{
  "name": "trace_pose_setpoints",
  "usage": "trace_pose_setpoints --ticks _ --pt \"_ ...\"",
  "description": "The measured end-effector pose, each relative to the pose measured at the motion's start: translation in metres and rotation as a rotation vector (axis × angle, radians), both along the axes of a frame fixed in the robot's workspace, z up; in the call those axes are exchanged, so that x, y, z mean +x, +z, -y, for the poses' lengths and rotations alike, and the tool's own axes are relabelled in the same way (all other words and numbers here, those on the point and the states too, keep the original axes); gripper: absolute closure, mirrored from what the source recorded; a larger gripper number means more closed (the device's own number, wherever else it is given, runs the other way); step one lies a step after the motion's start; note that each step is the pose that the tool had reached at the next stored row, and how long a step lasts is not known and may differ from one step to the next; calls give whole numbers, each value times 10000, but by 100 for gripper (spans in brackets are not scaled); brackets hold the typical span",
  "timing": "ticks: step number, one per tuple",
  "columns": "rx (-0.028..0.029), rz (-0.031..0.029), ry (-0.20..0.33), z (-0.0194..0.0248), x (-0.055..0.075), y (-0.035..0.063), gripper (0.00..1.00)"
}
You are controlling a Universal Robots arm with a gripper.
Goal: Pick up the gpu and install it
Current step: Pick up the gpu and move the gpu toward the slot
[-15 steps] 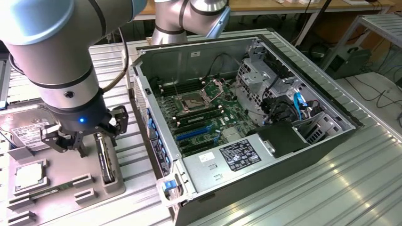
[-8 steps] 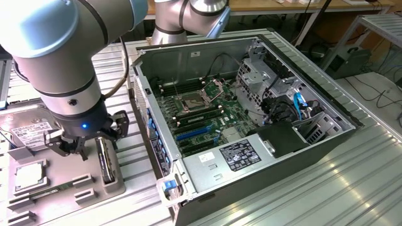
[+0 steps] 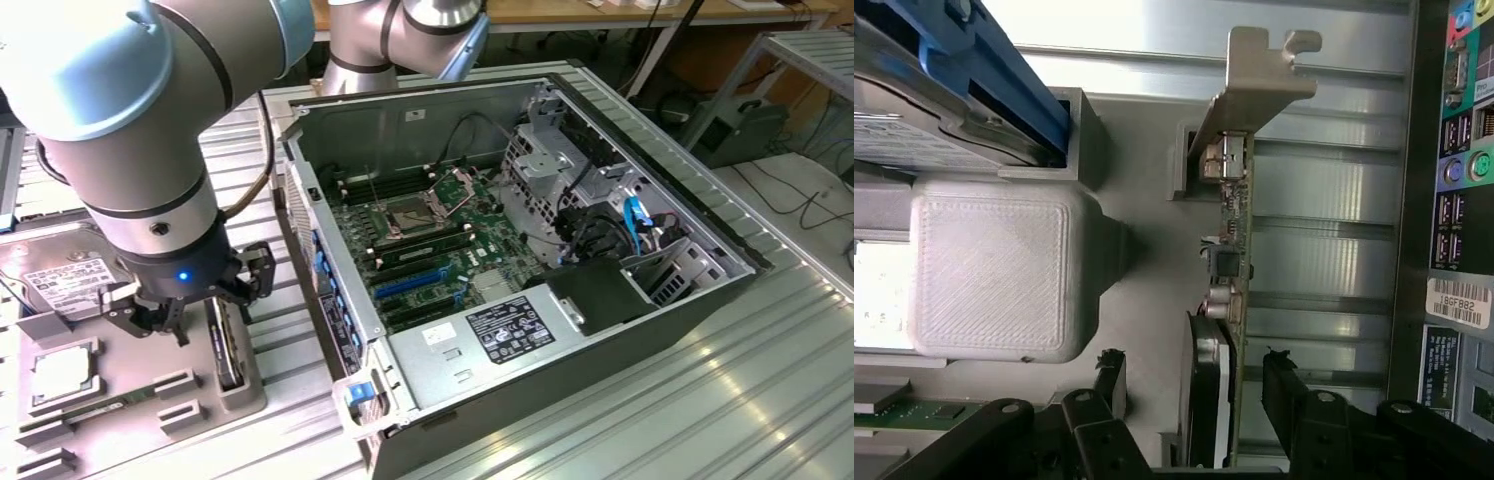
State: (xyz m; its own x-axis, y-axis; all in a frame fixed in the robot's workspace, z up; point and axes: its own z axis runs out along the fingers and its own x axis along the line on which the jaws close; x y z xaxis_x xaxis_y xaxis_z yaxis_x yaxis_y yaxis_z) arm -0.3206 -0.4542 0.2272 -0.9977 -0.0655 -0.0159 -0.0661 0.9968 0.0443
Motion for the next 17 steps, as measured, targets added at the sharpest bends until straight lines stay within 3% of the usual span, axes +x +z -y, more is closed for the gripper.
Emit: trace_pose_setpoints --ticks 5,7,9,12,15,16,17 --pt "0 0 0 0 0 0 35" --pt "0 0 0 0 0 0 48" --pt "1 0 0 0 0 0 48" --pt "0 0 0 0 0 0 61" --pt "0 1 0 0 0 0 62" --pt "1 1 0 0 0 -1 69" --pt "1 0 0 0 0 -1 69"
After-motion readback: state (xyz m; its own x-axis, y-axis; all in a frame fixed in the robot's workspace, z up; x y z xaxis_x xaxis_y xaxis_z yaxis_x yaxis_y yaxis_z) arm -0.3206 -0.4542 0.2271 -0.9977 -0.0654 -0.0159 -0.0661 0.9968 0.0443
